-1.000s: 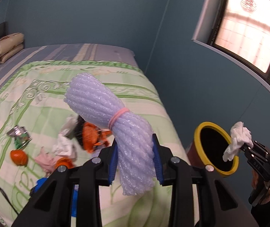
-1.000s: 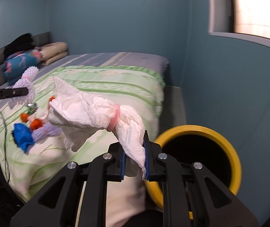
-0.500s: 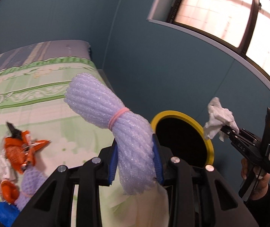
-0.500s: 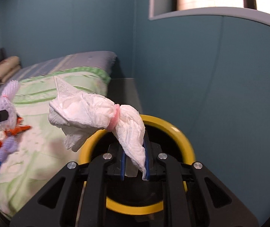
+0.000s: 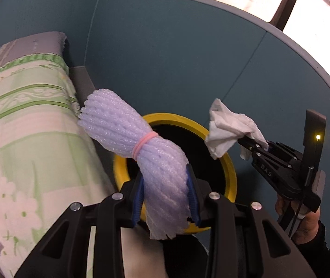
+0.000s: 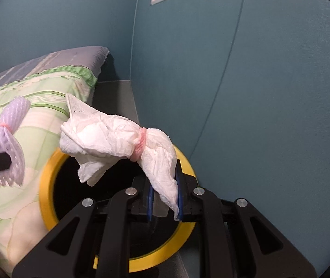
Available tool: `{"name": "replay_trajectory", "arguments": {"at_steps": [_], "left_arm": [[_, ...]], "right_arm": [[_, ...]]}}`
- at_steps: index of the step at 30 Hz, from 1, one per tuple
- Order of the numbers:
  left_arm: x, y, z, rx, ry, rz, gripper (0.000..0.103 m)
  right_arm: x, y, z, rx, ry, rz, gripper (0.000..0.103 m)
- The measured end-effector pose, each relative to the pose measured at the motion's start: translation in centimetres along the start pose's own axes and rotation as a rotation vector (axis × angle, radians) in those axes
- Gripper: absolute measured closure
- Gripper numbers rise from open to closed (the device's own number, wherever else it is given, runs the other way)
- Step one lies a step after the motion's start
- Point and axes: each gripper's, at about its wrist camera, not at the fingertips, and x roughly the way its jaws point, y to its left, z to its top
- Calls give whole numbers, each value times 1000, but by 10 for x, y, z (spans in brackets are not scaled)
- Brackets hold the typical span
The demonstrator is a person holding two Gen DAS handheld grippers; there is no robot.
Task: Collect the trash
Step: 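Carry the foam net and tissue bundle with both tools over the yellow bin, then open both tools to drop the foam net and tissue into the bin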
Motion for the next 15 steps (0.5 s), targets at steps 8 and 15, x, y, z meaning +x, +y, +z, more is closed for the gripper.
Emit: {"name": "replay_trajectory", "arguments": {"at_steps": [8, 15], "left_arm": [[41, -15, -2, -6, 56, -49, 71], [45, -3, 2, -52, 54, -75, 51]], "right_arm": [[15, -1, 9, -29, 0, -40, 88], [16, -4, 8, -37, -4, -42, 62]]}}
